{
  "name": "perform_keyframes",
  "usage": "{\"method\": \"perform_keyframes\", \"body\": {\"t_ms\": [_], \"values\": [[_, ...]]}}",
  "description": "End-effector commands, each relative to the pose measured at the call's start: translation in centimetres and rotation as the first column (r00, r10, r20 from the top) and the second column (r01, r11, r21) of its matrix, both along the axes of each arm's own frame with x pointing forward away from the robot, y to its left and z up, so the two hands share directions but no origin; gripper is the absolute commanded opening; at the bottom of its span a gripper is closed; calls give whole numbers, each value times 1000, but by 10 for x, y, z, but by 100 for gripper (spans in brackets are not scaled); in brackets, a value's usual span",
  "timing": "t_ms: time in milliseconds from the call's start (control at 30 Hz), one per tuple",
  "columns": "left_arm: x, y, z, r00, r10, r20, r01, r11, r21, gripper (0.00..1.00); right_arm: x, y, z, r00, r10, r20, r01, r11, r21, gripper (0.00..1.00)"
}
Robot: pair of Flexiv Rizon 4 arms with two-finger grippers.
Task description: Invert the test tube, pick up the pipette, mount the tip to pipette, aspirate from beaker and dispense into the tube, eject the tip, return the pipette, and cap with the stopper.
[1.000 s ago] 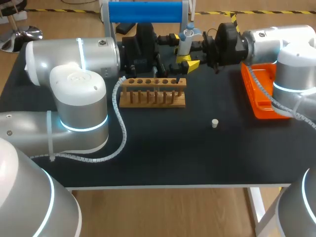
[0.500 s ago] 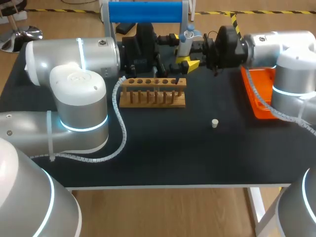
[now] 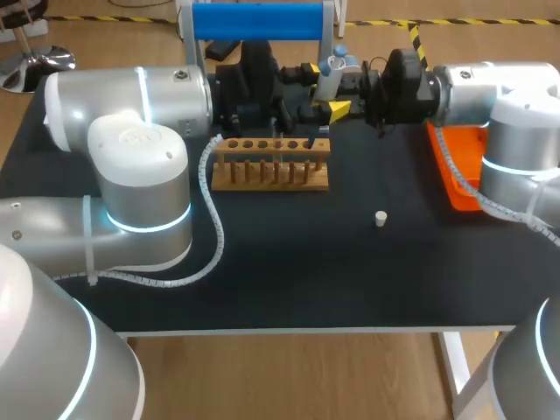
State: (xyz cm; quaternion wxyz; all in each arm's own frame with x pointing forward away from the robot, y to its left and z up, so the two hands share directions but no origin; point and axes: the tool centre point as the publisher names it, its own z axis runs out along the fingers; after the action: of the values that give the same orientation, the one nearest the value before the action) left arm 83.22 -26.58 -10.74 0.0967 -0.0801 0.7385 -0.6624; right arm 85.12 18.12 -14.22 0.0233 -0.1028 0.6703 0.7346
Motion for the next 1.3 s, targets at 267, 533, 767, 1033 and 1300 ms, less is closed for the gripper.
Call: {"method": "perform_keyframes", "body": {"t_ms": [267,533,767,1033,1300], "values": [[-1,-1,-1,1000,-5,-1,5,1000,-1,0,0,-2,-1,1000,-17,2,17,1000,9,0],[-1,-1,-1,1000,-5,-1,5,1000,-1,0,1,-4,0,1000,-18,-8,18,1000,0,100],[-1,-1,-1,1000,-5,-1,5,1000,-1,0,-9,-32,0,999,12,-32,-12,1000,-18,100],[-1,-1,-1,1000,-5,-1,5,1000,-1,0,5,-105,-13,995,-55,-79,50,997,-65,100],[-1,-1,-1,1000,-5,-1,5,1000,-1,0,68,-133,-25,975,-180,-134,153,970,-191,100]]}}
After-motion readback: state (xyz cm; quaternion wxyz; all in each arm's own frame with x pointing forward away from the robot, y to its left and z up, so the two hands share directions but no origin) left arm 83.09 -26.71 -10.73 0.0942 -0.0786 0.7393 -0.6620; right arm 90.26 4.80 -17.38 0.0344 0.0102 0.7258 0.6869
